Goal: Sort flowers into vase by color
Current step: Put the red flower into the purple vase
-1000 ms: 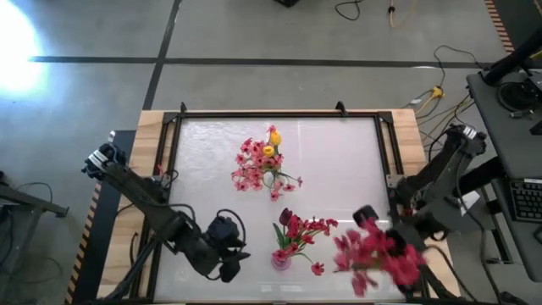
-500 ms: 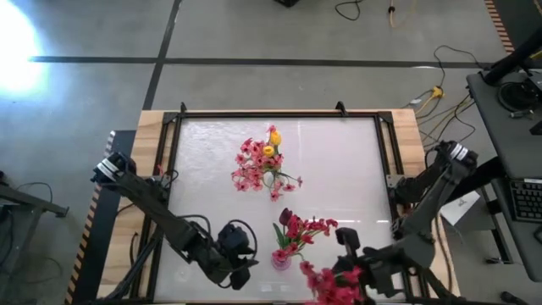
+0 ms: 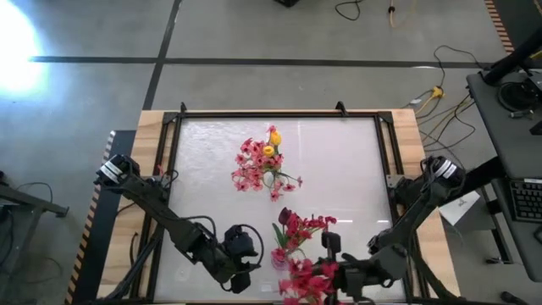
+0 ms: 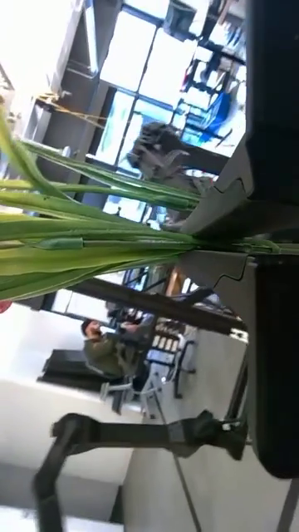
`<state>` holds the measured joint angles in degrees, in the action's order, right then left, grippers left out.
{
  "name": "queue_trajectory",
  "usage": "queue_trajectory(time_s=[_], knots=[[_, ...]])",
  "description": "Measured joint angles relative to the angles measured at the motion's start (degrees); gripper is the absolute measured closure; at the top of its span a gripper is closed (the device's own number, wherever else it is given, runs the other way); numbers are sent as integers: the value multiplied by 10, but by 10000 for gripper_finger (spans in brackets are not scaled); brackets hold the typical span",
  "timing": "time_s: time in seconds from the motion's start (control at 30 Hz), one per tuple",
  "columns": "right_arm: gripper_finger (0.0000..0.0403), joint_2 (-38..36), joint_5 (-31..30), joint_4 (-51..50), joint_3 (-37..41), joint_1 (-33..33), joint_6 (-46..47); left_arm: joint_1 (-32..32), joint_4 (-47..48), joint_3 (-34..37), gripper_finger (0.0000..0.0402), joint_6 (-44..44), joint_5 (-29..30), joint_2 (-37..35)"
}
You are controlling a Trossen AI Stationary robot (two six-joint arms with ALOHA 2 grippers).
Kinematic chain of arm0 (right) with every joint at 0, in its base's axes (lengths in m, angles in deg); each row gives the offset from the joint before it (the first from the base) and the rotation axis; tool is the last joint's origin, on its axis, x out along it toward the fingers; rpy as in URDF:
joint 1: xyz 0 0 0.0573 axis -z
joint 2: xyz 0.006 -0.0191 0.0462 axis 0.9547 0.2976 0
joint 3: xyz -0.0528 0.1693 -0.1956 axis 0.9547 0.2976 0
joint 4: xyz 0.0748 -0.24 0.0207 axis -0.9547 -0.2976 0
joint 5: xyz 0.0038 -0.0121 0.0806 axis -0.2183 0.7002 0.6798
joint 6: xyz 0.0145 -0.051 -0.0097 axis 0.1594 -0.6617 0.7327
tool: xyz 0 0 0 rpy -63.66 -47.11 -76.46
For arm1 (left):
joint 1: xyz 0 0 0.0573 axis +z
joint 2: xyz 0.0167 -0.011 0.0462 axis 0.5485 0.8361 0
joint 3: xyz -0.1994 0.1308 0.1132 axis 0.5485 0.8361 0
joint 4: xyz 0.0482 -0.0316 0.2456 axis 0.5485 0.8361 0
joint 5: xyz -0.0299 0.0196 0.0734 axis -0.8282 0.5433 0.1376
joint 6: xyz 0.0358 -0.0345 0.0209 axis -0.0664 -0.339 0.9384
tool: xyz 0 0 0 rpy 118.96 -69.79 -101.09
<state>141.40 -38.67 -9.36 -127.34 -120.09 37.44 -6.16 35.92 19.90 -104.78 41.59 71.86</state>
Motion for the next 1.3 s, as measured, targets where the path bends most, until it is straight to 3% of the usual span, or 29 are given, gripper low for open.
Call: queue_trajectory(time_s=[0.3,0.87,1.3], knots=[[390,51,-34,43,-2,15,0,0,-3,0,245,26,0,-8],[390,67,-98,45,-6,21,24,2,-8,0,244,84,5,-8],[390,65,-121,45,-48,21,-10,5,-10,5,245,88,27,-8]])
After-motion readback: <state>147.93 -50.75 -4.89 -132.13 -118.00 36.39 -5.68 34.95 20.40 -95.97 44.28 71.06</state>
